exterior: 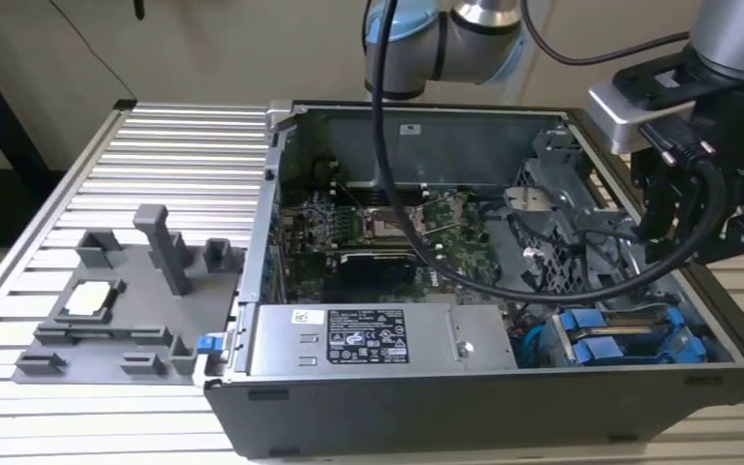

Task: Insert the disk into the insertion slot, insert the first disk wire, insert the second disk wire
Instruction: 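Insert the first disk wire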

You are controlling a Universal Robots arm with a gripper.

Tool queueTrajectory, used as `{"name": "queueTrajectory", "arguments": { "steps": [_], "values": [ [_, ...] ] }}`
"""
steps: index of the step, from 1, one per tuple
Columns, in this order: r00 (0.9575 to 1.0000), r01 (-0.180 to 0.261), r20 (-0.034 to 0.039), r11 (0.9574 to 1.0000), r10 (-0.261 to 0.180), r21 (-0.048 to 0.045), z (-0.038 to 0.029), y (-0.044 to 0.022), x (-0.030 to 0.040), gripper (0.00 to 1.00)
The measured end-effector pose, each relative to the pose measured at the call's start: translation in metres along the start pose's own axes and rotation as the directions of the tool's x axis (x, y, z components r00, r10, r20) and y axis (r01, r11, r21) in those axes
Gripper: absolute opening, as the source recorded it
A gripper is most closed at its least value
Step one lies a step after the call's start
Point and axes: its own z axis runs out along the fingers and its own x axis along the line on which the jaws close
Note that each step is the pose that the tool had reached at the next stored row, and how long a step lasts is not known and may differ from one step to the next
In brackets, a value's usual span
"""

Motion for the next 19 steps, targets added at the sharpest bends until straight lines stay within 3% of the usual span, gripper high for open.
{"name": "queueTrajectory", "arguments": {
  "steps": [9,11,12,14,19],
  "values": [
    [1.0000,0.000,0.0001,1.0000,0.000,0.0004,0.0005,0.0002,0.0000,0.40],
    [1.0000,0.000,0.0002,1.0000,0.000,0.0004,0.0006,0.0002,0.0000,0.31],
    [1.0000,0.000,0.0002,1.0000,0.000,0.0003,0.0006,0.0002,0.0000,0.31],
    [1.0000,0.000,0.0001,1.0000,0.000,0.0004,0.0006,0.0002,0.0000,0.20],
    [1.0000,0.000,0.0001,1.0000,0.000,0.0004,0.0007,0.0002,0.0000,0.19]
  ]
}}
